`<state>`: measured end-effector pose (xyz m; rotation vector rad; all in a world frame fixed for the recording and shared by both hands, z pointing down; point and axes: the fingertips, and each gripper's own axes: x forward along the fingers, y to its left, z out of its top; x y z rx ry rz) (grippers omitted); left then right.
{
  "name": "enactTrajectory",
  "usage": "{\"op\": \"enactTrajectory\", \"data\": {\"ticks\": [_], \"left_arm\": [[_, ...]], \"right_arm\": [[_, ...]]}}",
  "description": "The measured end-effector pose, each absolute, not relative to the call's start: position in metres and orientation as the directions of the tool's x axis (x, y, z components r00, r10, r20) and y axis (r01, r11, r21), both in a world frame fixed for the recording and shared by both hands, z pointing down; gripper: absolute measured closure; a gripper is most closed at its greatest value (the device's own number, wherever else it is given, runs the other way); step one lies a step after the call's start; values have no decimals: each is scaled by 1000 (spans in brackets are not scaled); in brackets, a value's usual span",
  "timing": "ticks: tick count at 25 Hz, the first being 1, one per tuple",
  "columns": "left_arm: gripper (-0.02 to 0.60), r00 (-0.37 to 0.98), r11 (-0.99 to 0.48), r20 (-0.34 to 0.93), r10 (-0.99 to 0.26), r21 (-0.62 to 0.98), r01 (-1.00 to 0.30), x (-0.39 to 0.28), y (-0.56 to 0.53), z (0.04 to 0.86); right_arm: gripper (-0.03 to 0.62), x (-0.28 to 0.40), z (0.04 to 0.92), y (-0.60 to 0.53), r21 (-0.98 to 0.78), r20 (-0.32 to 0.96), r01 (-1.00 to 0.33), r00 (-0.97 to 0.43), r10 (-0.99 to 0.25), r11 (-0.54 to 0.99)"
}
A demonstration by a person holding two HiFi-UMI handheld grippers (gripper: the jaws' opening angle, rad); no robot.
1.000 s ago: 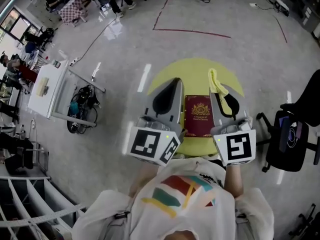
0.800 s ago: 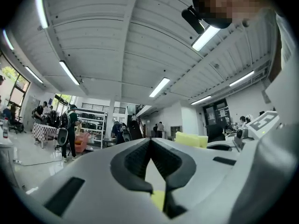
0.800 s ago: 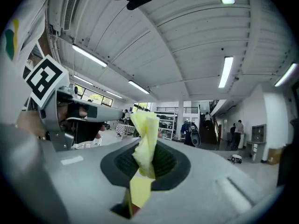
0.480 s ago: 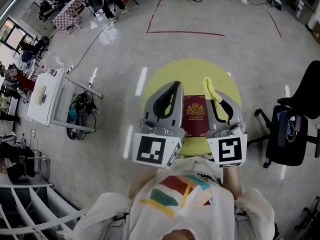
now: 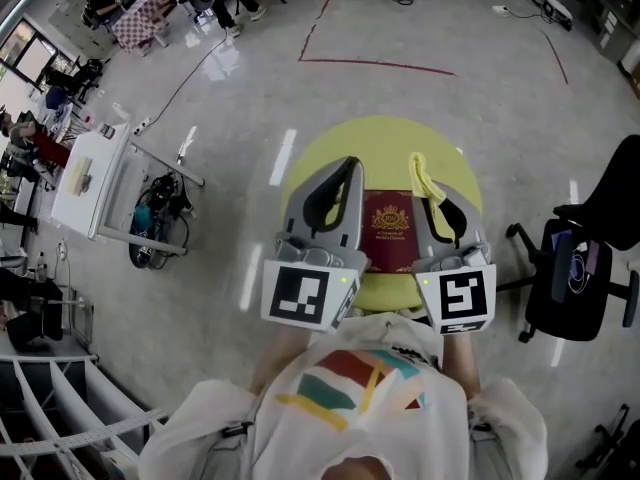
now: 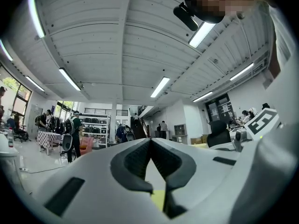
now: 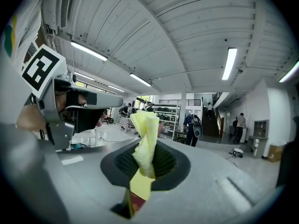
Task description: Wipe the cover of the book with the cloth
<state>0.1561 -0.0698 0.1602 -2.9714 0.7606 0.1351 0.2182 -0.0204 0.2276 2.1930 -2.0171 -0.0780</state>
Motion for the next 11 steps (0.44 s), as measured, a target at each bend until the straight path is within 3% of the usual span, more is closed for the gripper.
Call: {"op": "enactTrajectory", "data": {"ticks": [11], "left_arm": [[566,866,-865,-94,-492,-58,-498,155,-71,167]], "right_arm": [[566,216,234,-19,105,83,-994,45,-996,-36]]}}
